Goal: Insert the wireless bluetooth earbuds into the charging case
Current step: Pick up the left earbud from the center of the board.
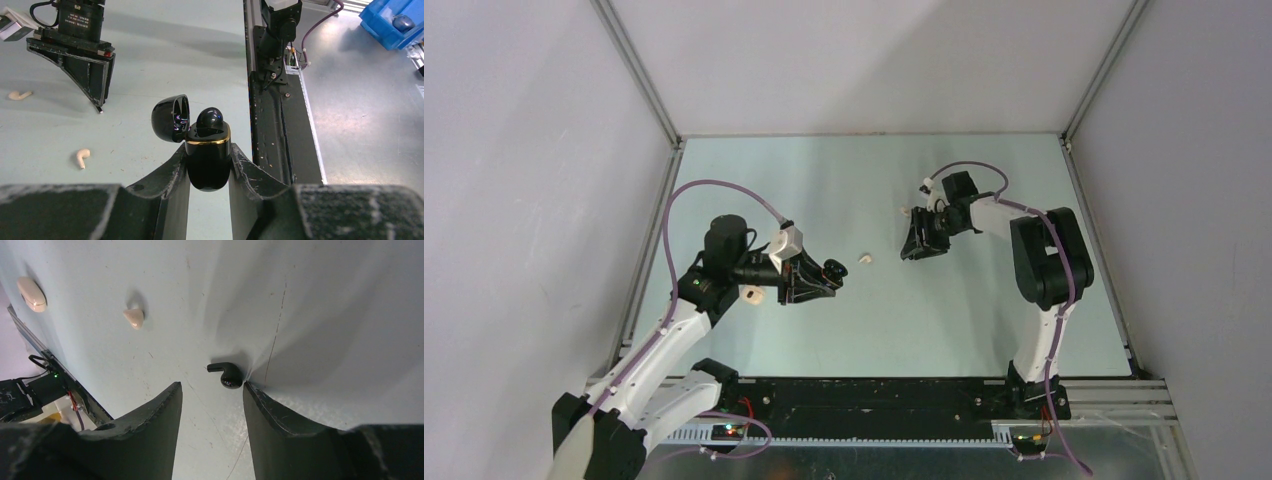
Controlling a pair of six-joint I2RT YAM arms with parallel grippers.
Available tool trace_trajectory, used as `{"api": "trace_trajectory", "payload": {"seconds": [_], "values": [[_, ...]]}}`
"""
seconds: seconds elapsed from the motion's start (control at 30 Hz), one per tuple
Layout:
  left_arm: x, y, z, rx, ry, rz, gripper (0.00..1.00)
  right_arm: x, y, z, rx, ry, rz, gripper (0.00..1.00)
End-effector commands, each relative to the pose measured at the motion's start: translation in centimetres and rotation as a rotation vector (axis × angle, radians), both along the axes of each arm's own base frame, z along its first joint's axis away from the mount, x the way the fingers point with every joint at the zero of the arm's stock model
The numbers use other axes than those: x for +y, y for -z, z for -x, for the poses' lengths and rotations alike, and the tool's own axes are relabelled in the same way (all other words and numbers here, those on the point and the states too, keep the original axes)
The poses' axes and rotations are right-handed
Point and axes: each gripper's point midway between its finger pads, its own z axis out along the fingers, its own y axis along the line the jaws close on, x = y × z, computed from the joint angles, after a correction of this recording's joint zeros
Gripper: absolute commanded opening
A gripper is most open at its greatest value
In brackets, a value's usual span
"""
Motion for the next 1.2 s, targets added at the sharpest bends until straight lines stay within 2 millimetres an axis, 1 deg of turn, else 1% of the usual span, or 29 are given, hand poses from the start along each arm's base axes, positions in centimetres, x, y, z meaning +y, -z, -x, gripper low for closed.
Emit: {"api": "trace_trajectory", "payload": {"seconds": [0.0, 0.4, 0.63, 0.67, 0.83, 1.0, 1.07, 1.1, 1.17], "values": [[-0.3, -1.1, 0.2, -0.053, 0.03, 0.02, 0.0, -0.5, 1.3, -1.2, -0.05, -0.002, 0.087, 0.53], [-0.2, -1.3, 0.2, -0.055, 0.033, 0.022, 0.0, -0.8, 1.8, -1.7, -0.082, -0.01, 0.134, 0.51], [-0.3, -1.3, 0.2, -0.053, 0.033, 0.022, 0.0, -0.9, 1.8, -1.7, -0.077, -0.007, 0.132, 0.41], [-0.2, -1.3, 0.2, -0.054, 0.032, 0.022, 0.0, -0.9, 1.8, -1.7, -0.077, -0.006, 0.131, 0.37], [-0.3, -1.2, 0.2, -0.053, 0.033, 0.022, 0.0, -0.8, 1.8, -1.5, -0.073, -0.012, 0.125, 0.29], [-0.3, -1.2, 0.1, -0.053, 0.03, 0.021, 0.0, -0.7, 1.6, -1.5, -0.08, -0.019, 0.116, 0.2], [-0.3, -1.1, 0.2, -0.051, 0.032, 0.021, 0.0, -0.7, 1.0, -1.6, -0.091, -0.022, 0.109, 0.15], [-0.2, -1.1, 0.2, -0.052, 0.03, 0.02, 0.0, -0.6, 0.4, -1.8, -0.108, -0.022, 0.103, 0.12], [-0.2, -1.1, 0.1, -0.053, 0.028, 0.02, 0.0, -0.4, -0.7, -2.0, -0.136, -0.025, 0.091, 0.1]]}}
